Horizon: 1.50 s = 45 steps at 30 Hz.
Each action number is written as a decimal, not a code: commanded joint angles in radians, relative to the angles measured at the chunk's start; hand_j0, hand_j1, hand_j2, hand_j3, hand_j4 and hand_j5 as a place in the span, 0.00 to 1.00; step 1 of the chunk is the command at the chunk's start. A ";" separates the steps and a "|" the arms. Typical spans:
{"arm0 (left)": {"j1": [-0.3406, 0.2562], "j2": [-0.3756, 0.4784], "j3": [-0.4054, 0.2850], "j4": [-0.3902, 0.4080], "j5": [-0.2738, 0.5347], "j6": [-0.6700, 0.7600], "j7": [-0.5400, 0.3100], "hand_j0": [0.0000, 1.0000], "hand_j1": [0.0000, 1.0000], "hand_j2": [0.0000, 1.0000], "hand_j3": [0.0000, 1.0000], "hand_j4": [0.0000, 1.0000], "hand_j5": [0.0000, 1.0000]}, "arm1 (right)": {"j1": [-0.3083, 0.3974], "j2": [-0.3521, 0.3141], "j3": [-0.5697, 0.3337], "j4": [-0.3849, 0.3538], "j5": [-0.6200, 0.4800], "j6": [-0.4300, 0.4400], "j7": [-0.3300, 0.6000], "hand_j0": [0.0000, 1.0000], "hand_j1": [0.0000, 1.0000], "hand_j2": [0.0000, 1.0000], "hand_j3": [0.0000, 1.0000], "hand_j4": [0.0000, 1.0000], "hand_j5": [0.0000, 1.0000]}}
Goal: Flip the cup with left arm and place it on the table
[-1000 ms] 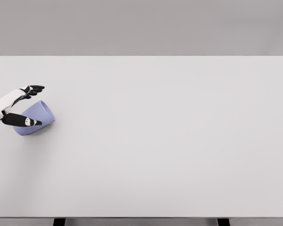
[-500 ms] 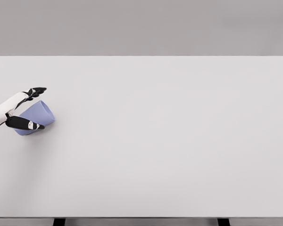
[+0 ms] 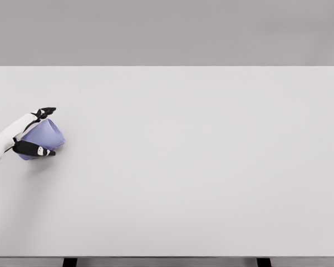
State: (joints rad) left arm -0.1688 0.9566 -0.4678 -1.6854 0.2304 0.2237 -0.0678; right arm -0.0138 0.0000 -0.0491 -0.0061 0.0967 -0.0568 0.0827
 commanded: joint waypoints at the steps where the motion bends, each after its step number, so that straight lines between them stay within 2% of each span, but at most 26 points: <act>1: -0.002 -0.006 0.000 0.007 -0.011 0.000 0.000 0.99 0.99 0.99 0.99 0.99 0.99 | 0.000 0.000 0.000 0.000 0.000 0.000 0.000 1.00 1.00 1.00 1.00 1.00 1.00; 17: -0.011 -0.036 -0.002 0.030 -0.046 0.016 0.002 0.96 0.96 0.96 0.96 0.96 0.96 | 0.000 0.000 0.000 0.000 0.000 0.000 0.000 1.00 1.00 1.00 1.00 1.00 1.00; 19: -0.011 -0.042 -0.002 0.033 -0.046 0.016 0.002 0.87 0.87 0.87 0.87 0.87 0.87 | 0.000 0.000 0.000 0.000 0.000 0.000 0.000 1.00 1.00 1.00 1.00 1.00 1.00; 22: -0.011 -0.048 0.000 0.036 -0.043 0.014 0.002 0.61 0.61 0.61 0.61 0.61 0.61 | 0.000 0.000 0.000 0.000 0.000 0.000 0.000 1.00 1.00 1.00 1.00 1.00 1.00; 25: -0.011 -0.052 -0.002 0.038 -0.033 0.014 0.002 0.50 0.50 0.50 0.50 0.50 0.50 | 0.000 0.000 0.000 0.000 0.000 0.000 0.000 1.00 1.00 1.00 1.00 1.00 1.00; 29: -0.025 -0.055 0.000 0.038 -0.023 -0.001 -0.006 0.49 0.49 0.49 0.49 0.49 0.49 | 0.000 0.000 0.000 0.000 0.000 0.000 0.000 1.00 1.00 1.00 1.00 1.00 1.00; 31: -0.040 -0.053 0.000 0.038 0.070 -0.010 -0.007 0.49 0.49 0.49 0.49 0.49 0.49 | 0.000 0.000 0.000 0.000 0.000 0.000 0.000 1.00 1.00 1.00 1.00 1.00 1.00; 35: -0.041 -0.035 0.003 0.039 0.113 -0.124 -0.009 0.50 0.50 0.50 0.50 0.50 0.50 | -0.002 0.000 0.000 0.000 0.000 0.000 0.000 1.00 1.00 1.00 1.00 1.00 1.00; 36: -0.041 -0.016 0.003 0.039 0.141 -0.193 -0.013 0.51 0.51 0.51 0.51 0.51 0.51 | 0.000 0.000 0.000 0.000 0.000 0.000 0.000 1.00 1.00 1.00 1.00 1.00 1.00; 38: -0.040 0.013 0.005 0.073 0.242 -0.320 -0.061 0.52 0.52 0.52 0.52 0.52 0.52 | 0.000 0.000 0.000 0.000 0.000 -0.001 0.000 1.00 1.00 1.00 1.00 1.00 1.00; 41: -0.041 0.011 0.003 0.154 0.385 -0.494 -0.231 0.52 0.52 0.52 0.52 0.52 0.52 | 0.000 0.000 0.000 0.000 0.000 0.000 0.000 1.00 1.00 1.00 1.00 1.00 1.00; 42: -0.043 -0.007 0.003 0.182 0.440 -0.549 -0.380 0.53 0.53 0.53 0.53 0.53 0.53 | 0.000 0.000 0.000 0.000 0.000 0.000 0.000 1.00 1.00 1.00 1.00 1.00 1.00; 43: -0.052 -0.048 0.003 0.213 0.474 -0.598 -0.486 0.54 0.54 0.54 0.54 0.54 0.54 | 0.000 0.000 0.000 0.000 0.000 0.000 0.000 1.00 1.00 1.00 1.00 1.00 1.00; 44: -0.067 -0.096 0.003 0.259 0.501 -0.644 -0.543 0.54 0.54 0.54 0.54 0.54 0.54 | -0.002 0.000 0.000 0.000 0.000 0.000 0.000 1.00 1.00 1.00 1.00 1.00 1.00; 45: -0.092 -0.176 0.003 0.320 0.503 -0.685 -0.543 0.55 0.55 0.55 0.55 0.55 0.55 | 0.000 0.000 0.000 0.000 0.000 0.000 0.000 1.00 1.00 1.00 1.00 1.00 1.00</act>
State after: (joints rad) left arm -0.3067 0.8582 -0.4650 -1.4446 0.6727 -0.3575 -0.5011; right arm -0.0153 0.0000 -0.0490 -0.0064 0.0965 -0.0569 0.0827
